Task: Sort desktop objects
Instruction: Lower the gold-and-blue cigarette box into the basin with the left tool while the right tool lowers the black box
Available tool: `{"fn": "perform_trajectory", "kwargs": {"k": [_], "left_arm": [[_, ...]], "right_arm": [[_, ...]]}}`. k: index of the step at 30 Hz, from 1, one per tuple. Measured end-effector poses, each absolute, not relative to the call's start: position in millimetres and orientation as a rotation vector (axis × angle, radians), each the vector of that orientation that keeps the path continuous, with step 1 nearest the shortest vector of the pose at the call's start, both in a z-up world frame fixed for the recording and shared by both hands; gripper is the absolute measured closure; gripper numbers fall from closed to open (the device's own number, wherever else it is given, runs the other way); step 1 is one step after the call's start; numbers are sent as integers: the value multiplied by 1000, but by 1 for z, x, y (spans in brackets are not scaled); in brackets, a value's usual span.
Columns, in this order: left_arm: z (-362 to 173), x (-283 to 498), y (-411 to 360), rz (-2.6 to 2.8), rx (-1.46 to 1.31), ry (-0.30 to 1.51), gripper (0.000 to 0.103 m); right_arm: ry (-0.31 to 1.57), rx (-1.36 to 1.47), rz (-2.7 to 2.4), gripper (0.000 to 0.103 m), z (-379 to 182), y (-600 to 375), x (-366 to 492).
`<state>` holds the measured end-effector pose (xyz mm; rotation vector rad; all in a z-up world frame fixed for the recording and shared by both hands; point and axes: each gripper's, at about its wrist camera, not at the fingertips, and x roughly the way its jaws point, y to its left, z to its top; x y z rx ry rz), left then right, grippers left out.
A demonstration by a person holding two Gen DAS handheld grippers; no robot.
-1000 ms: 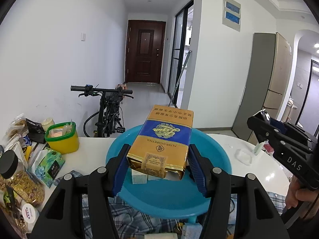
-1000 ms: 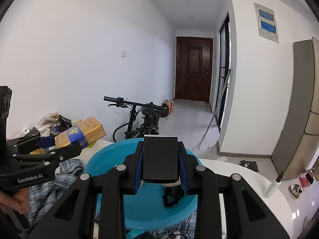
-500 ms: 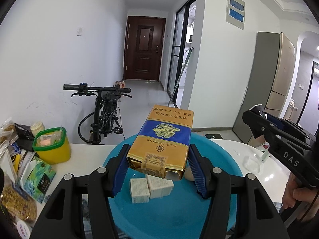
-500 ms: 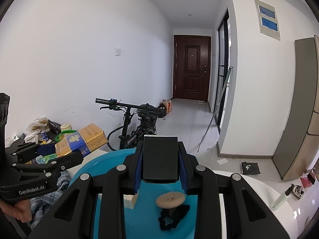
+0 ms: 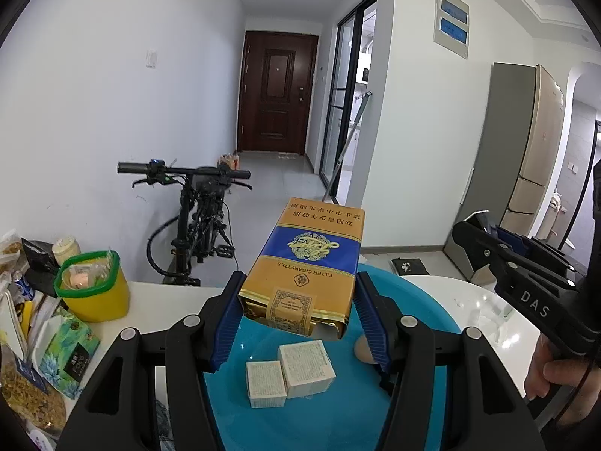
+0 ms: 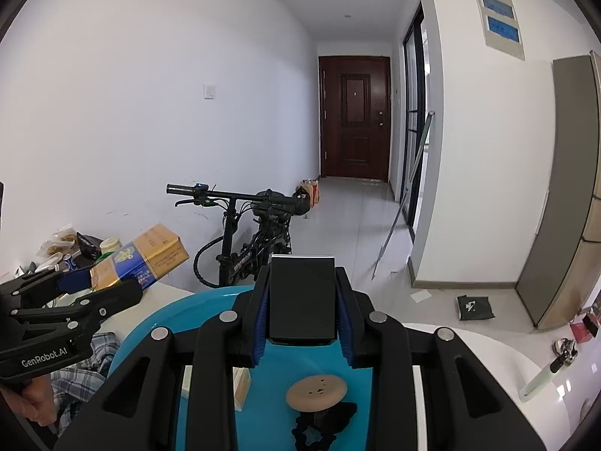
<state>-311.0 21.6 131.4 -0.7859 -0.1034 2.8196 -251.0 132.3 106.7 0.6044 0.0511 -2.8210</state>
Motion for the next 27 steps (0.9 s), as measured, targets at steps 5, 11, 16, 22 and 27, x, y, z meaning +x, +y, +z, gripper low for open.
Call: {"fn": "perform_trajectory", "kwargs": {"k": [5,11,16,22,27], "left_arm": [[123,-321,23,2807,-892,-69,43],[103,-335,24,2772,-1056,-36,43],[84,-342,24,2727,-1202,-30,43],[61,-349,23,2694,-1318,-23,43],[47,-356,23,2678,-1380,-6,43]], "right_arm": [[41,685,-2780,74,104,134,-259],[25,794,-2740,74,92,138,-271],[25,897,-2703,74,74,141,-281],[7,991,-2652,74,52,143,-287],[39,1061,-2622,74,36,144,-291]]}}
